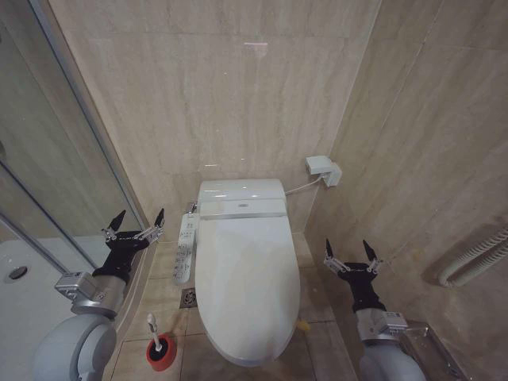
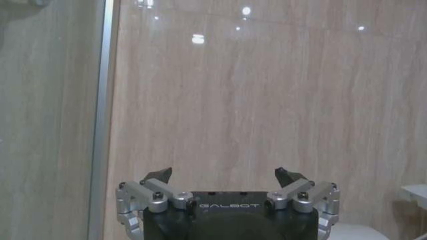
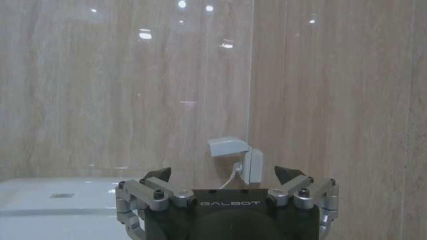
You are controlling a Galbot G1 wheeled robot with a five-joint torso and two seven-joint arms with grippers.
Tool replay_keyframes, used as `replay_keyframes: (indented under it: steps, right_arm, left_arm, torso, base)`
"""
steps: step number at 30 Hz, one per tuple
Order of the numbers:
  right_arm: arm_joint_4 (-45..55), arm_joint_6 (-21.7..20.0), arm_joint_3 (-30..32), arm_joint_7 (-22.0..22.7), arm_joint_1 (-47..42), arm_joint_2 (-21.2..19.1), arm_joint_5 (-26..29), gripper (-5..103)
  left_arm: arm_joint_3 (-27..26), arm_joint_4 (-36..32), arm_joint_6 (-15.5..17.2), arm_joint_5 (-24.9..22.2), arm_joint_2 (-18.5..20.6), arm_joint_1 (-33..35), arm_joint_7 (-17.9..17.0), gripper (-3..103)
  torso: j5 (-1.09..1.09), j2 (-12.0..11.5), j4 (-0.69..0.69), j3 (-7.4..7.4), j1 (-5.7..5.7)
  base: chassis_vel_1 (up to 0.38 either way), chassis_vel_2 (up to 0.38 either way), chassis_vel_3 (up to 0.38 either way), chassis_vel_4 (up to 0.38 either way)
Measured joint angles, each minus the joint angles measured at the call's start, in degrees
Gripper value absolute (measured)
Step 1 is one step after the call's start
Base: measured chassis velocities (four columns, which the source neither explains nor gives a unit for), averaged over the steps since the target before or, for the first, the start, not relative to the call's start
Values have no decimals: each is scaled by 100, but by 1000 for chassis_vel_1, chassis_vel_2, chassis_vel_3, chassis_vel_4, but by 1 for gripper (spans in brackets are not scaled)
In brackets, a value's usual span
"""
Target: Open the toilet lid, clean the toilet bowl with a toilet brush, close the toilet lid, and flush.
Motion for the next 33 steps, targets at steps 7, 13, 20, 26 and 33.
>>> replay_keyframes:
  steps: [7, 13, 20, 26, 33]
  right_arm:
    - [0, 0, 0, 0, 0, 0, 0, 100]
    - [0, 0, 0, 0, 0, 0, 0, 100]
    - [0, 0, 0, 0, 0, 0, 0, 100]
    - [0, 0, 0, 0, -1, 0, 0, 100]
    - [0, 0, 0, 0, 0, 0, 0, 100]
  left_arm:
    - [158, 412, -959, 124, 0, 46, 76, 100]
    - [290, 760, -1767, 225, -2, 83, 138, 100]
    - [408, 1073, -2510, 325, -4, 117, 197, 100]
    - [444, 1457, -2835, 349, -40, 107, 196, 101]
    - [533, 2417, -3566, 407, -141, 77, 146, 99]
  torso:
    - [-2, 0, 0, 0, 0]
    - [-1, 0, 0, 0, 0]
    - [-1, 0, 0, 0, 0]
    - [0, 0, 0, 0, 0]
    - [-3, 0, 0, 1, 1]
  base:
    - [0, 0, 0, 0]
    - [0, 0, 0, 0]
    - [0, 0, 0, 0]
    - [0, 0, 0, 0]
    - [0, 0, 0, 0]
